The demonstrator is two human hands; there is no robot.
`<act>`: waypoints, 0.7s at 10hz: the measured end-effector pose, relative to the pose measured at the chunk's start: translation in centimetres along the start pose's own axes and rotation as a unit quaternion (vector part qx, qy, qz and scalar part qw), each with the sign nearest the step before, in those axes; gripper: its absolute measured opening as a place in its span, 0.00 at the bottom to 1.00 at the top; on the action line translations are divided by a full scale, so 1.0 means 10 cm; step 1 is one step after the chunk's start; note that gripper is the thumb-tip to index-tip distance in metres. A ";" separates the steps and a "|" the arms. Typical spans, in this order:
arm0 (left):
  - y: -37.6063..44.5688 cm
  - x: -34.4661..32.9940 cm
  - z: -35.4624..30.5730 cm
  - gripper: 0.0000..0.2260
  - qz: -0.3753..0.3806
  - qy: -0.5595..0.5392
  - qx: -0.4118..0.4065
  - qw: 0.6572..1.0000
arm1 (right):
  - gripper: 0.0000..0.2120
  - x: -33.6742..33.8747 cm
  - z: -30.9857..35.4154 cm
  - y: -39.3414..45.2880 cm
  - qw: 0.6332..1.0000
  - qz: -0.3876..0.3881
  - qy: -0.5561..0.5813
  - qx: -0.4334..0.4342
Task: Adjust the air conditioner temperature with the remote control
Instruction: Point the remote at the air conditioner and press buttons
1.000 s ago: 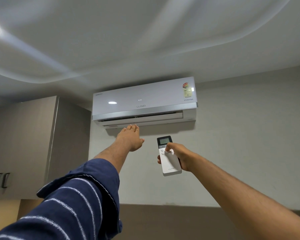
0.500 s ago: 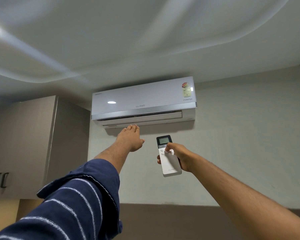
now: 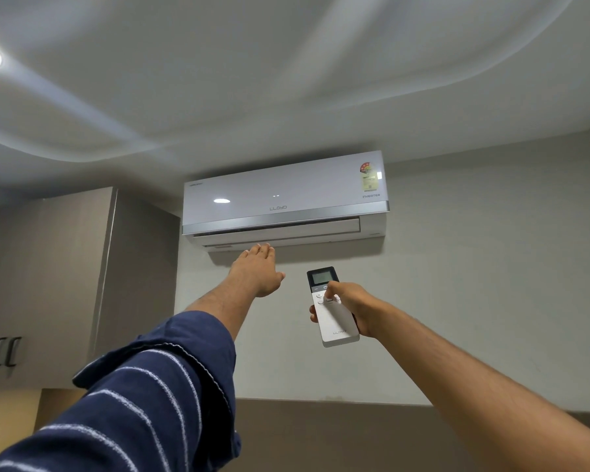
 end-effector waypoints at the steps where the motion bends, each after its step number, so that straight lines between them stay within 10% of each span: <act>1: -0.01 0.00 0.01 0.31 0.000 0.000 0.000 1.000 | 0.10 -0.02 0.02 -0.01 1.000 0.002 0.010 0.000; 7: 0.01 0.06 0.02 0.31 -0.002 0.004 -0.001 1.000 | 0.12 -0.01 0.06 0.00 1.000 0.011 0.012 0.002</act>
Point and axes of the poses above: each hand's wrist, its own y-axis towards the middle knuckle, its own x-axis out of the back of the hand, z = x × y, the point moved 1 cm from there along y, towards the middle knuckle, and after that the axes turned 2 degrees about -y, right-handed, at the moved point
